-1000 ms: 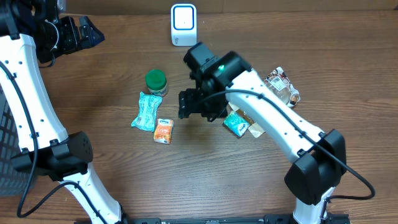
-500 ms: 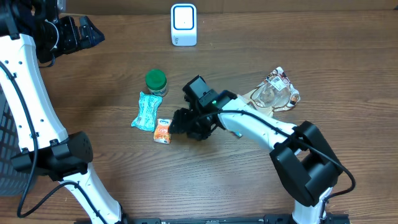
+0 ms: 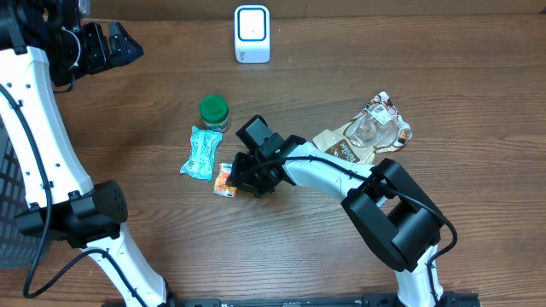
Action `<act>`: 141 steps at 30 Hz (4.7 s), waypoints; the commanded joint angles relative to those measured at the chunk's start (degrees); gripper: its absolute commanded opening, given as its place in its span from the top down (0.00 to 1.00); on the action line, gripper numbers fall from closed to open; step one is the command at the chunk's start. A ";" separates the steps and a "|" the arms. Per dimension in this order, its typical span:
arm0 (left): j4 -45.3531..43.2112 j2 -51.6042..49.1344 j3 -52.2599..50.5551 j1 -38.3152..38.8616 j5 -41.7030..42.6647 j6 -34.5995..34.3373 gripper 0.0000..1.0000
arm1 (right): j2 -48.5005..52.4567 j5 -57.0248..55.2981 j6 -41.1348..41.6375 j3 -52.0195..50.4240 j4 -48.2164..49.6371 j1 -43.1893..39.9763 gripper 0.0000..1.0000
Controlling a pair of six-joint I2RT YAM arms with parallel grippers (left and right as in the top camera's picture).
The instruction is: Scan the item barcode
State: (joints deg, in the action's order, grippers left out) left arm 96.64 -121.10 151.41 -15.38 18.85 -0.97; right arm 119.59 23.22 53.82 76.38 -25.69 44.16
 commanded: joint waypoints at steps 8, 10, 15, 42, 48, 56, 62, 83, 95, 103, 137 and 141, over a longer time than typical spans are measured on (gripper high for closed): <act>0.02 0.02 0.00 0.39 0.02 0.13 0.00 | 1.07 -4.94 -1.95 0.26 -2.60 1.42 0.96; 0.02 0.02 0.00 0.39 0.02 0.13 0.00 | 0.92 -2.03 -6.23 1.22 -4.68 0.13 0.96; 0.02 0.02 0.00 0.39 0.02 0.13 0.00 | 0.52 -0.52 -25.59 6.88 -15.28 -3.65 0.96; 0.02 0.02 0.00 0.39 0.02 0.13 0.00 | 0.98 -1.70 -22.12 10.38 -29.29 1.53 0.64; 0.02 0.02 0.00 0.39 0.02 0.13 0.00 | 0.98 -8.81 -21.88 10.34 -29.88 -6.23 0.63; 0.02 0.02 0.00 0.39 0.02 0.13 0.00 | 0.96 -9.66 -33.44 11.17 -19.82 -15.52 0.60; 0.02 0.02 0.00 0.39 0.02 0.13 0.00 | 0.87 -5.49 -34.75 16.59 -23.47 -16.39 0.54; 0.02 0.02 0.00 0.39 0.02 0.13 0.00 | 0.98 -1.86 -19.76 5.27 -18.18 -12.94 0.90; 0.02 0.02 0.00 0.39 0.02 0.13 0.00 | -1.81 3.10 -30.80 9.42 -23.43 -14.01 0.96; 0.02 0.02 0.00 0.39 0.02 0.13 0.00 | -8.87 30.45 -34.86 10.19 -22.47 -16.55 0.96; 0.02 0.02 0.00 0.39 0.02 0.13 0.00 | -7.50 -34.60 -40.44 36.63 -24.52 -17.22 0.96; 0.02 0.02 0.00 0.39 0.02 0.13 0.00 | -2.99 -49.55 -52.37 36.85 -11.43 -15.39 0.96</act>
State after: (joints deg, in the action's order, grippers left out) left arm 96.62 -121.10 151.41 -15.38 18.83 -0.97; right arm 111.53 -7.51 12.88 112.68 -41.54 26.89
